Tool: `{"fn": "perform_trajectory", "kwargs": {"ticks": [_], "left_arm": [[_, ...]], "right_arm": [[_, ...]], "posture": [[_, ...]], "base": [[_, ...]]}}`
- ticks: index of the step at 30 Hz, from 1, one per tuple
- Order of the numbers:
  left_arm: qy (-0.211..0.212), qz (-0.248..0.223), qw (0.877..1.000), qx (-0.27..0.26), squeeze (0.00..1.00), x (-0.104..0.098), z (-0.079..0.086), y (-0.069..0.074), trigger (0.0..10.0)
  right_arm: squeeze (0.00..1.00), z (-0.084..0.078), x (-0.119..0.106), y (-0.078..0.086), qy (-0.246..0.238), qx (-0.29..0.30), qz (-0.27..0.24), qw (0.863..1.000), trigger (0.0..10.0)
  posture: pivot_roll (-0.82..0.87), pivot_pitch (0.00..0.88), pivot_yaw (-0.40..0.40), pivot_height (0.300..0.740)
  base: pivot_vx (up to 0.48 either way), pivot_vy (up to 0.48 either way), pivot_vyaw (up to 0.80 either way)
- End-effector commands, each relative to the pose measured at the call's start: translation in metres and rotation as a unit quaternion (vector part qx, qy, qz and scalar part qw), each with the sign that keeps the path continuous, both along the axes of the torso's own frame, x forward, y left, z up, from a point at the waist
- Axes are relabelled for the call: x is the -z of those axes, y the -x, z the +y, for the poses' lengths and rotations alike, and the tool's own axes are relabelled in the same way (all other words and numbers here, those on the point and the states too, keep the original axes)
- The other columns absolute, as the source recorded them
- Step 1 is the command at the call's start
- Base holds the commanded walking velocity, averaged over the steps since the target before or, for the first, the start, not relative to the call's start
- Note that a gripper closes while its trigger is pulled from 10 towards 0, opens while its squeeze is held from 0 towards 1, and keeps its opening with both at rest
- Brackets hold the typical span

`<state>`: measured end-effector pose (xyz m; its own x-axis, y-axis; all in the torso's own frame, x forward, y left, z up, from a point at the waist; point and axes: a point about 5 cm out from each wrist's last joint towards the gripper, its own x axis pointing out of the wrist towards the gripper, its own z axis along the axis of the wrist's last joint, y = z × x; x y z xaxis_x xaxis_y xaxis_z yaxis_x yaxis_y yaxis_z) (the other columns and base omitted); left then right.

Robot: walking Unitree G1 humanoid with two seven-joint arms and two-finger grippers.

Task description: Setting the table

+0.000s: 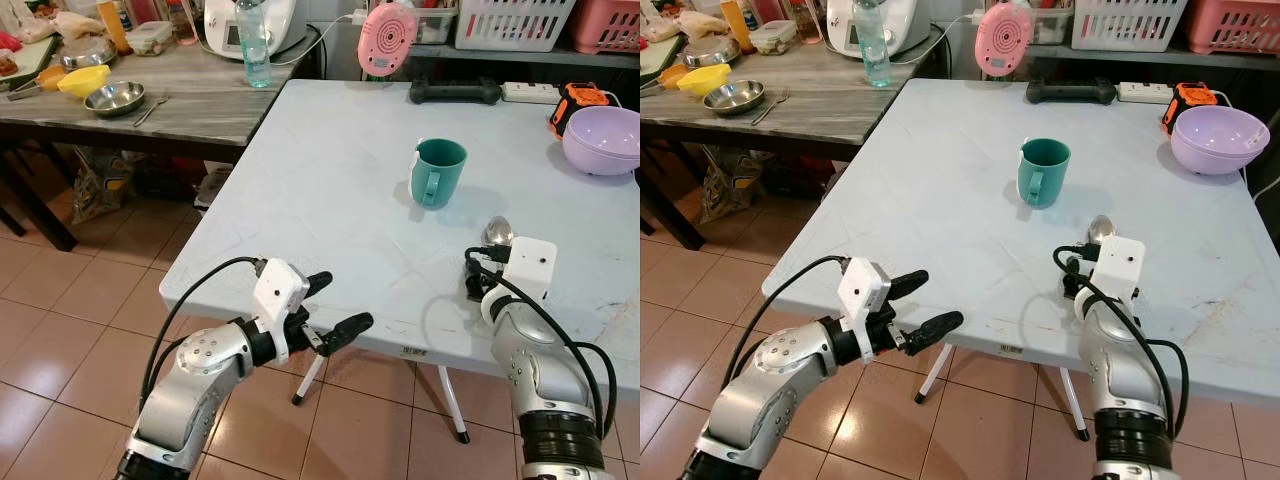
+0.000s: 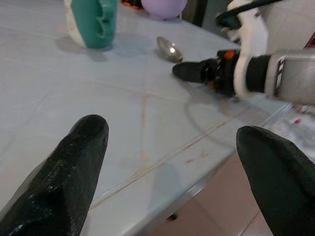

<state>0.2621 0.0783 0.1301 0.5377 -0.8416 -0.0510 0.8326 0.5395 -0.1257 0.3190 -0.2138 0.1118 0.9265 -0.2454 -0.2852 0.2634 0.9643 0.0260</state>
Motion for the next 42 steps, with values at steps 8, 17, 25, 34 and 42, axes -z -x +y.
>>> {"fn": "perform_trajectory", "kwargs": {"ticks": [8,17,25,34,42], "left_arm": [[0.023,0.041,0.998,0.038,0.0,0.0,-0.002,0.007,10.0],[0.019,0.043,0.998,0.05,0.0,0.0,-0.001,0.007,10.0],[0.007,0.04,0.998,0.043,0.0,0.001,0.001,0.005,10.0],[-0.025,0.019,0.999,0.039,0.0,0.003,0.007,0.002,10.0],[-0.032,0.015,0.999,0.042,0.0,0.004,0.007,0.002,10.0]], "right_arm": [[0.0,-0.003,0.01,0.001,-0.003,0.012,0.033,0.999,0.0],[0.0,-0.008,0.01,0.002,-0.005,0.014,0.034,0.999,0.0],[0.0,-0.007,0.011,0.002,-0.009,0.013,0.037,0.999,0.0],[0.0,-0.005,0.016,0.001,-0.028,0.007,0.05,0.998,0.0],[0.0,-0.005,0.02,0.003,-0.041,0.01,0.057,0.998,0.0]], "posture": [[-0.07,0.091,0.071,0.74],[-0.08,0.093,0.073,0.74],[-0.08,0.092,0.075,0.74],[-0.07,0.091,0.074,0.74],[-0.07,0.089,0.076,0.74]], "base": [[0.0,0.0,0.0],[0.0,0.0,0.0],[0.0,0.0,0.0],[0.0,0.0,0.0],[0.0,0.0,0.0]]}}
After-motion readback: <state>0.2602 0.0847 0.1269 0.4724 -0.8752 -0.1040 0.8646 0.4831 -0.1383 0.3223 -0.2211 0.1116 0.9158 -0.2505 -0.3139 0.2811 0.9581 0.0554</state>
